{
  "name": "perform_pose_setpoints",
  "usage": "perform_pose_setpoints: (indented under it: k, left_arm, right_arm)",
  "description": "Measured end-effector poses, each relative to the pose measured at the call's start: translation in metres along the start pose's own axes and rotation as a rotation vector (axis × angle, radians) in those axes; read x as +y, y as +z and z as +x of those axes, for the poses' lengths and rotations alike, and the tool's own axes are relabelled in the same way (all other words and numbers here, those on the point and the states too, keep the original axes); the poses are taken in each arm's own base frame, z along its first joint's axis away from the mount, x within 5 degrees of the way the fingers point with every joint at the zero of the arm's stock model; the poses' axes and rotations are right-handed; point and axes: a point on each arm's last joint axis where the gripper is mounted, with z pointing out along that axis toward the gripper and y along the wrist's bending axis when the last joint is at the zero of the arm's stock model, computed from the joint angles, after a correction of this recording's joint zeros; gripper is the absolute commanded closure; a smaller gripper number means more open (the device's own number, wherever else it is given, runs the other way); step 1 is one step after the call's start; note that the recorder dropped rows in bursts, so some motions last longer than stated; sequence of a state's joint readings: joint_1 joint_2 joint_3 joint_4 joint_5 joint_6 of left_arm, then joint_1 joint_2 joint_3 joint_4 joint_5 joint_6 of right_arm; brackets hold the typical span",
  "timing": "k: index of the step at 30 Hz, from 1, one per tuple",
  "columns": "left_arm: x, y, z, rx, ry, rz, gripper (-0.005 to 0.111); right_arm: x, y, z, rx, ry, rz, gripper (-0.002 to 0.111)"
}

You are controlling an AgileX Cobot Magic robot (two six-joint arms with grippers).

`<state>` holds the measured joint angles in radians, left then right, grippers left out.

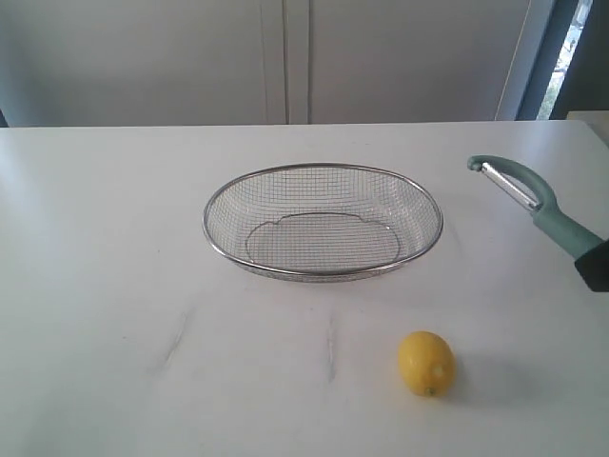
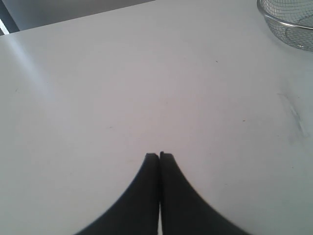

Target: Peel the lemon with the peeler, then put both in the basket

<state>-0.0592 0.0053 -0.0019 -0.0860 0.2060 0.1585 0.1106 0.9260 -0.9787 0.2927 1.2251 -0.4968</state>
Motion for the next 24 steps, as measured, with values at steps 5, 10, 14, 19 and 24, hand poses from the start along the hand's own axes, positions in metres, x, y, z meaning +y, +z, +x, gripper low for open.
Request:
perform_pose_setpoints:
  k: [5,10,14,19,24]
  left_arm:
    - [0.0,0.0,0.0,0.0,0.0,0.0,0.106]
    - [0.0,0.0,0.0,0.0,0.0,0.0,0.106]
    - [0.0,0.0,0.0,0.0,0.0,0.0,0.106]
    - [0.0,0.0,0.0,0.0,0.0,0.0,0.106]
    - [0.0,0.0,0.0,0.0,0.0,0.0,0.106]
  right_arm:
    - [0.0013,0.0029,0.0045,0.009,0.006,-0.007,0.108]
    - [0.0028,0.003,0.0038,0.001,0.015,-0.024,0.108]
    - [0.003,0.003,0.0037,0.0,0.018,-0.026,0.108]
    - [0.003,0.003,0.0037,0.0,0.018,-0.026,0.108]
    - [0.003,0.003,0.0037,0.0,0.018,-0.026,0.108]
